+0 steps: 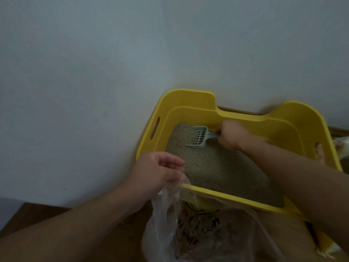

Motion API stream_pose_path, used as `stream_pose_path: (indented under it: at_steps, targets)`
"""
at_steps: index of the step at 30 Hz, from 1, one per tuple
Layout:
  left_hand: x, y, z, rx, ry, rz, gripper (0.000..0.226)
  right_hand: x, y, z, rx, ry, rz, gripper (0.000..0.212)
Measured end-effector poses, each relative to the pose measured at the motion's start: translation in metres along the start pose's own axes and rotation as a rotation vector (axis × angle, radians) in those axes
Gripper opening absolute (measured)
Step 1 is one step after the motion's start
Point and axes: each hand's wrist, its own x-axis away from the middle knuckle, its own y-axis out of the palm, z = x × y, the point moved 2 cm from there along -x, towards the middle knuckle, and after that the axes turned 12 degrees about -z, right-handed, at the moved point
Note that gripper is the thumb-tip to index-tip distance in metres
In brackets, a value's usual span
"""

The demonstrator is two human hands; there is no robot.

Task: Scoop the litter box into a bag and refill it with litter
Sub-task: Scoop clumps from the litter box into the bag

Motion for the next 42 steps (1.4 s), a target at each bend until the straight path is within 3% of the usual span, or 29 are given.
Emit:
stream_pose_path:
  at_steps: [8, 15, 42]
  targets:
    - [-0.001, 0.000, 0.002, -0.027, 0.002, -0.009, 0.025, -0.008, 0.014, -0.023, -0.014, -0.013, -0.041, 0.030]
    - [0.000, 0.002, 0.001, -0.019, 0.011, -0.002, 0.025, 0.001, 0.015, -0.017, -0.089, -0.068, -0.032, 0.048]
    - [0.026, -0.001, 0.001, -0.100, -0.002, 0.071, 0.024, 0.106, -0.008, 0.042, -0.194, -0.214, 0.008, 0.034]
